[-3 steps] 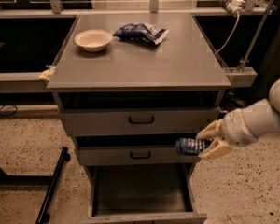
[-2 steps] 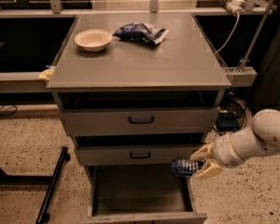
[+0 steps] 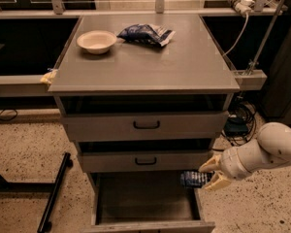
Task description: Place rxbar blueberry into bottom drawer
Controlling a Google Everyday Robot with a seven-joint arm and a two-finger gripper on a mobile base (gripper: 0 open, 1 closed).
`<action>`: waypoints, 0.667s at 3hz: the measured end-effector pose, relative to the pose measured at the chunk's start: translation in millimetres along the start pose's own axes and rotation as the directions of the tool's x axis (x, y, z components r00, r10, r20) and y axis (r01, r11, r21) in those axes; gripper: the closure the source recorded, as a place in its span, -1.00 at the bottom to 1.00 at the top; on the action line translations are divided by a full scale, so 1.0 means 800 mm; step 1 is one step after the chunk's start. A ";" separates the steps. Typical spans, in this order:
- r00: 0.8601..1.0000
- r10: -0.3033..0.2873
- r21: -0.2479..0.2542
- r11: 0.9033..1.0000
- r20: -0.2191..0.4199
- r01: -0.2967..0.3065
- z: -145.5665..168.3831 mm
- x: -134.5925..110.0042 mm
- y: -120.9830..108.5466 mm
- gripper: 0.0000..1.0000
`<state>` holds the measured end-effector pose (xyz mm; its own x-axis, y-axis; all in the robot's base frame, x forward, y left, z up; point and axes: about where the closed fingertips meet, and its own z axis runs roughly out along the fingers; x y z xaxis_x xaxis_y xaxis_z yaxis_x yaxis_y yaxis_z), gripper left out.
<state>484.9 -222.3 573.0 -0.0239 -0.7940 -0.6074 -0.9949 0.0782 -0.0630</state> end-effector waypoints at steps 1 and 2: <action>0.998 -0.059 0.009 0.998 -0.027 0.059 0.053 0.069 -0.016 1.00; 0.996 -0.090 0.002 0.996 0.021 0.089 0.117 0.126 -0.033 1.00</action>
Offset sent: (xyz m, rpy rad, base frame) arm 0.0599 -0.0386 -0.2179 0.0773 -0.0823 0.0975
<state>517.9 -248.1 439.2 0.0672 -0.7851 -0.6157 -0.9929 0.0082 -0.1188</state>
